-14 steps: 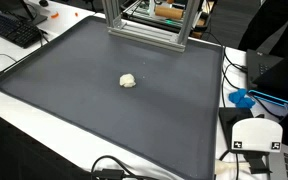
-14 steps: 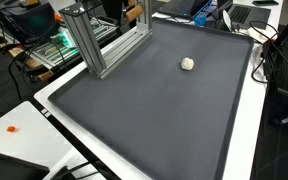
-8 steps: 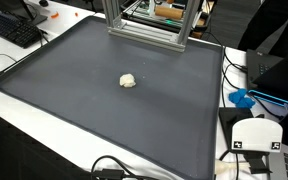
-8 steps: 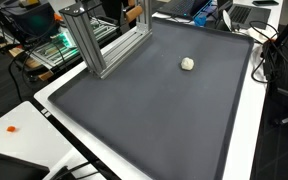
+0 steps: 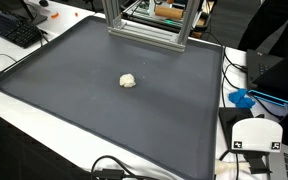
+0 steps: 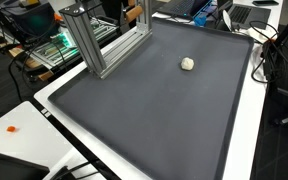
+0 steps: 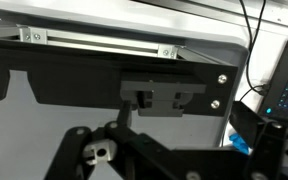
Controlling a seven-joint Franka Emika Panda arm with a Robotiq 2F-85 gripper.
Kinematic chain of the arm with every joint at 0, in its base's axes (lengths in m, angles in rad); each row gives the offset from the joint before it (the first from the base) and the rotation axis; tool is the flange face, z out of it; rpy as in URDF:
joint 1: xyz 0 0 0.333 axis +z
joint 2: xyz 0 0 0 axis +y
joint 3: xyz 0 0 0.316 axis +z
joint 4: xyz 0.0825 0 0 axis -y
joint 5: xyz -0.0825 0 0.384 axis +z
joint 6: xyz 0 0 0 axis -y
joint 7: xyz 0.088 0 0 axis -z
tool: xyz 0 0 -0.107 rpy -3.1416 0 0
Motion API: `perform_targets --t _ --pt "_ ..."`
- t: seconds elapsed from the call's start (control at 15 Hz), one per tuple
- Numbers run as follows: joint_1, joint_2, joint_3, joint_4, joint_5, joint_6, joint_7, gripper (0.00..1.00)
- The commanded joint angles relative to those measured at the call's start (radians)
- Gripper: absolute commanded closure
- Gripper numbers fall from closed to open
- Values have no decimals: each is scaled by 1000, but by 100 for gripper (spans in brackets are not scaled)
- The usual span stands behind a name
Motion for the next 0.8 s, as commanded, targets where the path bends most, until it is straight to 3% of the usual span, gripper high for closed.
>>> perform_targets --t 0.0,0.33,0.73 --pt "21 -17 47 -66 5 83 76 0" --pt "23 1 67 -129 -27 208 88 0" --pt "16 28 58 -149 -62 218 107 0"
